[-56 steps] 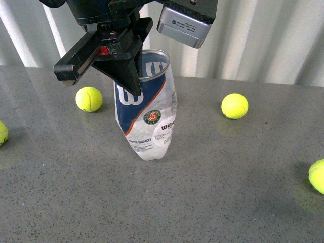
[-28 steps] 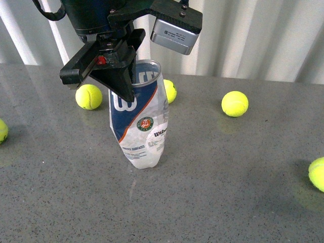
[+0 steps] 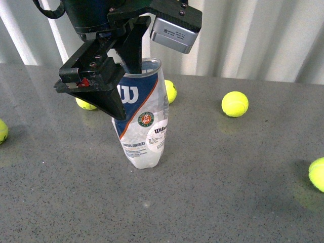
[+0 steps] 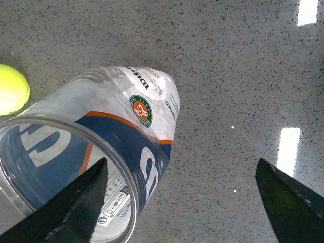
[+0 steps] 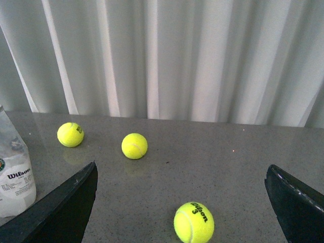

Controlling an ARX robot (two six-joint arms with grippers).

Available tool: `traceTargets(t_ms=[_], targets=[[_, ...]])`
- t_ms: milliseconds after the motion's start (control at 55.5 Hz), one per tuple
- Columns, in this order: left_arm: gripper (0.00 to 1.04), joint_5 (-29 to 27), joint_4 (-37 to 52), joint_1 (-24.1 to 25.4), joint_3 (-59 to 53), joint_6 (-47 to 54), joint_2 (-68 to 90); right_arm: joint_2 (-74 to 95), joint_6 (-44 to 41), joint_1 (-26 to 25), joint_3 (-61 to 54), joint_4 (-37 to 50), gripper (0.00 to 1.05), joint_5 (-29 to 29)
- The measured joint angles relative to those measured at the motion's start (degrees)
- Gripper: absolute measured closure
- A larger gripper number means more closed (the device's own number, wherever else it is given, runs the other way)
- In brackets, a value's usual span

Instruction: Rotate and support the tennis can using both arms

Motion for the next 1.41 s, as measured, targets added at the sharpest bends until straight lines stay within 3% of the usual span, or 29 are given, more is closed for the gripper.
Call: traceTargets(t_ms=[54,198,342,432,541,667,865,919,991,1045,1135,1405], targets=[[0.05,0.2,-0.3,0.0,0.0,0.1,-0.3,0.0,0.0,0.0,0.0,0.0,0.07,0.0],[0.07,0.8,0.4,0.3,-1.9,0.8,-3.8,0.0,0.0,0.0,0.0,0.0,0.07,0.0],[0.07,6.6,4.9,1.7,-5.8,0.2,-9.4,0.0,0.0,0.0,0.0,0.0,0.07,0.0],[0.07,12.3,12.3,3.7,-9.7,-2.6,-14.3,0.0,0.0,0.0,0.0,0.0,0.07,0.0],[0.07,18.4,24.3,8.0,-16.6,-8.9,-21.7,0.0,0.0,0.0,0.0,0.0,0.07,0.0],[0.07,26.2,42.1,17.7,-31.6,-23.4,-35.1,0.0,0.0,0.0,0.0,0.0,0.07,0.0],[0.07,33.8,52.7,28.9,-48.1,-39.8,-47.3,0.0,0.0,0.0,0.0,0.0,0.07,0.0],[0.12,27.0,59.2,29.7,-53.4,-46.0,-50.2,0.0,0.0,0.0,0.0,0.0,0.07,0.0],[0.26,9.9,77.6,30.5,-65.1,-58.9,-55.3,0.0,0.0,0.0,0.0,0.0,0.07,0.0],[0.35,3.9,85.9,30.6,-71.5,-65.5,-58.2,0.0,0.0,0.0,0.0,0.0,0.07,0.0],[0.51,0.1,92.4,30.2,-78.8,-72.0,-62.1,0.0,0.0,0.0,0.0,0.0,0.07,0.0],[0.99,-2.4,94.3,27.1,-89.5,-76.0,-69.8,0.0,0.0,0.0,0.0,0.0,0.07,0.0]])
